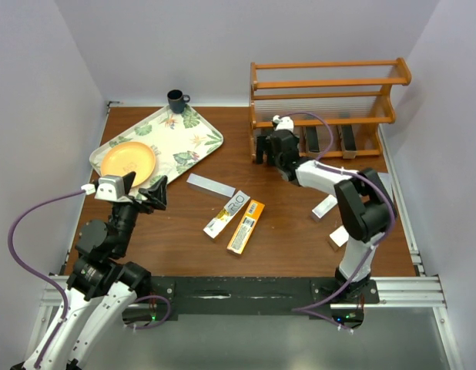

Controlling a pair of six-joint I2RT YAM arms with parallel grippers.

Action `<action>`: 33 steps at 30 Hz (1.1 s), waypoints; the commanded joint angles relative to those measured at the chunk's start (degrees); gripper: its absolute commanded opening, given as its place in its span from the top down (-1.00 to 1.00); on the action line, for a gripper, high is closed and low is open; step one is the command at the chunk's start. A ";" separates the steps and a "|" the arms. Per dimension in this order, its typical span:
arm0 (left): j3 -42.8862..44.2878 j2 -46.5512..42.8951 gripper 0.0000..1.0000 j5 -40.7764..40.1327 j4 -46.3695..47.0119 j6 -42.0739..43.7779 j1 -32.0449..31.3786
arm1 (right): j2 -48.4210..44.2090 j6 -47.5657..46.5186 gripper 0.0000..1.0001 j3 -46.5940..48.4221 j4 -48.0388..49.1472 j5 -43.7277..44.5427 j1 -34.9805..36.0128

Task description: Place and organize the toothpastes onto the shelf

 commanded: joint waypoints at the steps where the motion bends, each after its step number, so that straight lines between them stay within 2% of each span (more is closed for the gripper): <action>1: 1.26 0.06 -0.96 0.41 1.46 -0.09 0.44 | -9.34 0.19 -0.97 -4.17 1.16 -2.57 -0.37; 6: 1.26 1.20 -0.97 1.29 1.55 0.08 0.53 | -18.22 0.80 -0.97 -10.24 -0.68 -8.10 0.33; 11: 1.52 2.88 -0.97 2.34 1.29 0.08 0.62 | -27.08 3.26 -0.97 -17.27 -2.44 -7.32 3.76; 14: 1.61 3.58 -0.97 2.78 1.20 0.08 0.70 | -30.70 6.06 -0.97 -21.06 -4.89 -2.68 8.14; 19: 1.79 4.02 -0.97 2.70 1.02 0.17 0.88 | -36.33 14.68 -0.97 -26.33 -8.41 9.17 20.09; 24: 1.70 4.19 -0.97 2.26 0.76 0.17 0.88 | -34.94 25.31 -0.97 -26.96 -14.83 18.24 33.00; 27: 1.79 4.28 -0.97 2.34 0.67 0.17 0.97 | -31.42 30.94 -0.97 -25.12 -18.52 22.73 38.45; 29: 1.70 4.37 -0.97 2.43 0.67 0.17 0.88 | -27.65 33.31 -0.97 -23.62 -20.27 25.01 41.02; 33: 1.70 4.37 -0.97 2.61 0.76 0.17 0.97 | -21.41 34.38 -0.97 -19.31 -20.64 24.15 44.71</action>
